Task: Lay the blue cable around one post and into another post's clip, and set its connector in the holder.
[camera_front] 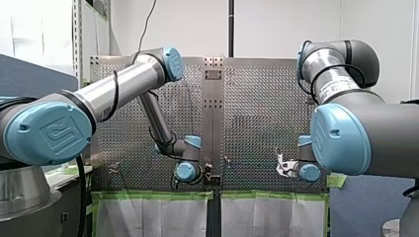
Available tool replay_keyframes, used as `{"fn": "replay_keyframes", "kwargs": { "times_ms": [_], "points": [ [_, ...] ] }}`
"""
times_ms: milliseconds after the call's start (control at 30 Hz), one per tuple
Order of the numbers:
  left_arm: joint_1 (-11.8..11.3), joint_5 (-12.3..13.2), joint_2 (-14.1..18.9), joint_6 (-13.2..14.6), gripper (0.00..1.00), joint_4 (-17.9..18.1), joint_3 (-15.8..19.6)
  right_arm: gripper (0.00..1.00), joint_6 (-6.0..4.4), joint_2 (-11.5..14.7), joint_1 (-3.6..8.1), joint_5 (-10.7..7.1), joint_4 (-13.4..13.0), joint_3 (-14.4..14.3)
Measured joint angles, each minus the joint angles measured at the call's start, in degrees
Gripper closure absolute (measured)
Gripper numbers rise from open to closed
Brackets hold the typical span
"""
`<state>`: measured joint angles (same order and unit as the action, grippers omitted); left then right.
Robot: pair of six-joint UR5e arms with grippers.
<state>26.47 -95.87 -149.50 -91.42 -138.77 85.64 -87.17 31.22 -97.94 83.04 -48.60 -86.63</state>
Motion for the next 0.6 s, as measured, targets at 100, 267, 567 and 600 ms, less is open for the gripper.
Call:
{"fn": "replay_keyframes", "kwargs": {
  "times_ms": [100, 267, 567, 600],
  "points": [
    [-0.01, 1.52, 1.62, 1.69, 0.0, -0.02, 1.66, 0.81, -0.02, -0.02, -0.01, -0.04, 0.14, 0.0],
    [-0.02, 2.84, 3.38, 3.49, 0.0, -0.02, 4.46, 0.81, -0.03, -0.08, -0.09, -0.06, 0.41, 0.0],
    [0.1, 4.82, 3.91, 3.69, 0.0, 0.44, 5.71, 0.81, -0.04, -0.11, -0.11, -0.07, 0.82, 0.01],
    [0.11, 5.14, 3.94, 3.57, 0.0, 0.67, 5.72, 0.81, -0.04, -0.11, -0.1, -0.07, 0.82, 0.0]
  ]
}}
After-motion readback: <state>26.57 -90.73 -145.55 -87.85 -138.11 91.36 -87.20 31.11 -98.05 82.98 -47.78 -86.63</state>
